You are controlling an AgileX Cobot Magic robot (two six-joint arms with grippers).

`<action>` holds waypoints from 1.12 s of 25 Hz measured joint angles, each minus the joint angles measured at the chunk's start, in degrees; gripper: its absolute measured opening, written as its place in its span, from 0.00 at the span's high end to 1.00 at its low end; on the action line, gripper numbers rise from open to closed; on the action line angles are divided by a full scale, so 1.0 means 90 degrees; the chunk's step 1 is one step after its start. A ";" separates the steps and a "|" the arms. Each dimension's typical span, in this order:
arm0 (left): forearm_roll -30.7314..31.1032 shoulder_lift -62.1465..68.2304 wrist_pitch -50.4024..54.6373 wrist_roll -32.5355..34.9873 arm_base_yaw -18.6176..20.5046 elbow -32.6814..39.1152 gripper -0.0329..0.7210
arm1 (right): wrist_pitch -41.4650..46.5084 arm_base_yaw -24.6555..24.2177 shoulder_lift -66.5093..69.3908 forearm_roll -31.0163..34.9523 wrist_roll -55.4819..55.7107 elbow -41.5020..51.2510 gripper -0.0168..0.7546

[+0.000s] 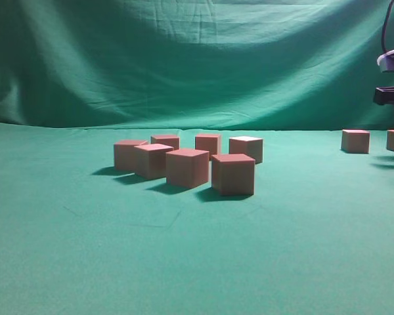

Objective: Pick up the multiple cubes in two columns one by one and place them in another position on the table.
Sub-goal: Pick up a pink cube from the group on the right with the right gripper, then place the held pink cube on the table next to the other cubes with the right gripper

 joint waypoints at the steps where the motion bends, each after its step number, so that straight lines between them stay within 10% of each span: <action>1: 0.0000 0.0000 0.0000 0.0000 0.0000 0.0000 0.96 | 0.0000 0.0000 0.0000 0.0000 0.0005 0.0000 0.57; 18: 0.0000 0.0000 0.0000 0.0000 0.0000 0.0000 0.96 | 0.2692 0.0075 -0.1085 0.1411 0.0208 -0.1056 0.64; 28: 0.0000 0.0000 0.0000 0.0000 0.0000 0.0000 0.96 | 0.2834 0.2281 -0.3542 0.1517 -0.0313 0.0110 0.64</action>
